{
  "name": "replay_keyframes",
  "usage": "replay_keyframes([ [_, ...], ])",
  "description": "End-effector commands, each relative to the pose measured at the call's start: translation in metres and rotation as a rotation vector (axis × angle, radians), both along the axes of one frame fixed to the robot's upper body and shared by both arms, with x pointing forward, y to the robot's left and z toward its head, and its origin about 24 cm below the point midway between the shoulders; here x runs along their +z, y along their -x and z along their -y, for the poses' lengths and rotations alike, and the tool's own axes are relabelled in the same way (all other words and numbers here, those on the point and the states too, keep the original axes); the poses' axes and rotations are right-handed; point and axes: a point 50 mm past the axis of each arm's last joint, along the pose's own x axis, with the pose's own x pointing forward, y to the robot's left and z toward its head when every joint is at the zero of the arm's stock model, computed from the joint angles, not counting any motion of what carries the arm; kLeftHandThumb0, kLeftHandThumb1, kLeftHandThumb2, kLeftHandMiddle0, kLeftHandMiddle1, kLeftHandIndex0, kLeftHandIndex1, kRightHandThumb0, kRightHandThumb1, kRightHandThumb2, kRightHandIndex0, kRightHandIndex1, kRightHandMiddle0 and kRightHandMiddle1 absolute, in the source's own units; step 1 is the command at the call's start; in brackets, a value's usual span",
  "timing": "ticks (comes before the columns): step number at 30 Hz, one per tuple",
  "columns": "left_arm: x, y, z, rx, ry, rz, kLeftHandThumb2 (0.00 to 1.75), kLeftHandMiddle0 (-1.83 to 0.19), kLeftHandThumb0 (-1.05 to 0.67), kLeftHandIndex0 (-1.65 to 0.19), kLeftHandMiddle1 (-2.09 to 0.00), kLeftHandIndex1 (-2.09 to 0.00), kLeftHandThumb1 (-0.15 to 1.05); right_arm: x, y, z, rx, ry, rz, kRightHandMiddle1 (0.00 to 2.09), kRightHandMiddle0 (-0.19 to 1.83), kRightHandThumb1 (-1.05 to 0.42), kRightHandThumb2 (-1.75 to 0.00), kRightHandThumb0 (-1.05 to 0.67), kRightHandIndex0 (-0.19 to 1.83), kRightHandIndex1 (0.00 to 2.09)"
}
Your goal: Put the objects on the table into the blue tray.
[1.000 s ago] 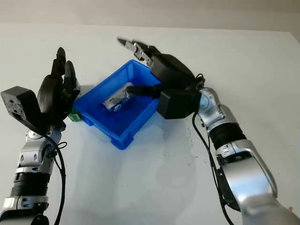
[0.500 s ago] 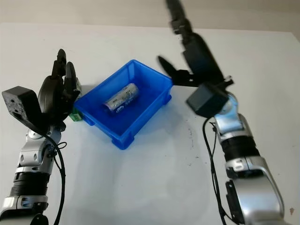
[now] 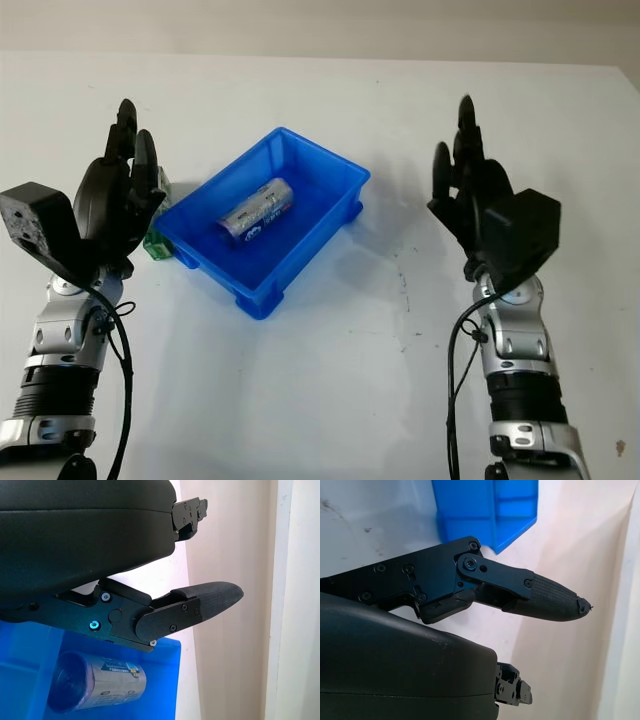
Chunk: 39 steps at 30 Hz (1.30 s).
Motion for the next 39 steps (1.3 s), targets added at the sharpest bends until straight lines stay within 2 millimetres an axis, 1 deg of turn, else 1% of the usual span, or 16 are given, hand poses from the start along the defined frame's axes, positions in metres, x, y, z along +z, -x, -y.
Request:
replay_keyframes([
  [1,0.005,-0.001,-0.003,-0.002,-0.019,0.013,0.7,0.19,-0.74,0.19,0.0,0.0,1.05,-0.001,0.004,0.002,-0.012,-0.022,-0.001,0.0,-0.19,-1.05,-0.78,-0.83,-0.19,0.0],
  [9,0.007,-0.002,-0.005,-0.001,-0.04,0.008,0.69,0.19,-0.74,0.19,0.0,0.0,1.05,-0.002,0.006,-0.001,-0.023,-0.046,0.007,0.0,-0.19,-1.05,-0.79,-0.82,-0.19,0.0],
  [12,0.013,-0.004,-0.008,0.012,-0.077,0.012,0.69,0.19,-0.73,0.19,0.0,0.0,1.05,-0.002,0.005,-0.002,-0.016,-0.044,0.009,0.0,-0.19,-1.05,-0.78,-0.82,-0.19,0.0],
  [14,0.023,-0.006,-0.013,0.026,-0.1,0.031,0.67,0.19,-0.73,0.19,0.0,0.0,1.05,-0.001,0.005,-0.003,-0.015,-0.042,0.012,0.0,-0.19,-1.05,-0.78,-0.83,-0.19,0.0],
  [16,0.04,-0.01,-0.021,0.032,-0.128,0.062,0.66,0.19,-0.69,0.19,0.0,0.0,1.05,0.0,0.005,-0.003,-0.017,-0.051,0.015,0.0,-0.19,-1.05,-0.78,-0.83,-0.19,0.0],
  [17,0.049,-0.011,-0.024,0.046,-0.151,0.074,0.62,0.19,-0.67,0.18,-0.01,-0.01,1.05,0.0,0.005,-0.003,-0.018,-0.053,0.017,0.0,-0.19,-1.05,-0.77,-0.84,-0.19,0.0],
  [19,0.069,-0.014,-0.033,0.098,-0.289,0.108,0.5,0.15,-0.57,0.14,-0.04,-0.04,1.05,0.001,0.005,-0.004,-0.017,-0.051,0.02,0.0,-0.19,-1.05,-0.77,-0.84,-0.19,0.0],
  [20,0.078,-0.015,-0.038,0.126,-0.356,0.122,0.4,0.12,-0.53,0.1,-0.06,-0.05,1.05,0.001,0.006,-0.004,-0.016,-0.049,0.021,0.0,-0.19,-1.05,-0.77,-0.84,-0.19,0.0],
  [22,0.093,-0.017,-0.044,0.155,-0.429,0.14,0.23,0.11,-0.45,0.1,-0.06,-0.06,1.05,0.002,0.006,-0.004,-0.018,-0.046,0.021,0.0,-0.19,-1.05,-0.77,-0.84,-0.19,0.0],
  [23,0.1,-0.018,-0.047,0.159,-0.46,0.143,0.17,0.1,-0.41,0.09,-0.06,-0.06,1.04,0.002,0.006,-0.004,-0.019,-0.045,0.019,0.0,-0.19,-1.05,-0.78,-0.84,-0.19,0.0],
  [25,0.112,-0.017,-0.052,0.174,-0.602,0.159,0.09,0.03,-0.33,0.04,-0.09,-0.09,1.0,0.002,0.007,-0.004,-0.019,-0.045,0.018,0.0,-0.19,-1.05,-0.78,-0.83,-0.19,0.0],
  [27,0.12,-0.017,-0.057,0.209,-0.785,0.165,0.05,-0.05,-0.33,-0.04,-0.12,-0.13,0.95,0.002,0.007,-0.005,-0.018,-0.048,0.018,0.0,-0.19,-1.05,-0.78,-0.82,-0.19,0.0],
  [29,0.124,-0.017,-0.06,0.243,-0.982,0.177,0.04,-0.08,-0.31,-0.06,-0.11,-0.13,0.93,0.003,0.007,-0.005,-0.015,-0.051,0.02,0.0,-0.19,-1.05,-0.79,-0.82,-0.19,0.0],
  [31,0.124,-0.016,-0.062,0.24,-1.167,0.188,0.04,-0.08,-0.29,-0.05,-0.1,-0.12,0.92,0.003,0.007,-0.005,-0.015,-0.05,0.019,0.0,-0.19,-1.05,-0.79,-0.82,-0.19,0.0],
  [35,0.119,-0.017,-0.063,0.189,-1.612,0.234,0.03,-0.09,-0.25,-0.08,-0.08,-0.12,0.87,0.002,0.006,-0.005,-0.013,-0.049,0.02,0.0,-0.19,-1.05,-0.79,-0.81,-0.19,0.0],
  [39,0.11,-0.02,-0.066,0.086,-2.008,0.33,0.04,-0.06,-0.29,-0.08,-0.06,-0.1,0.85,0.003,0.007,-0.005,-0.017,-0.046,0.018,0.0,-0.19,-1.05,-0.8,-0.82,-0.19,0.0],
])
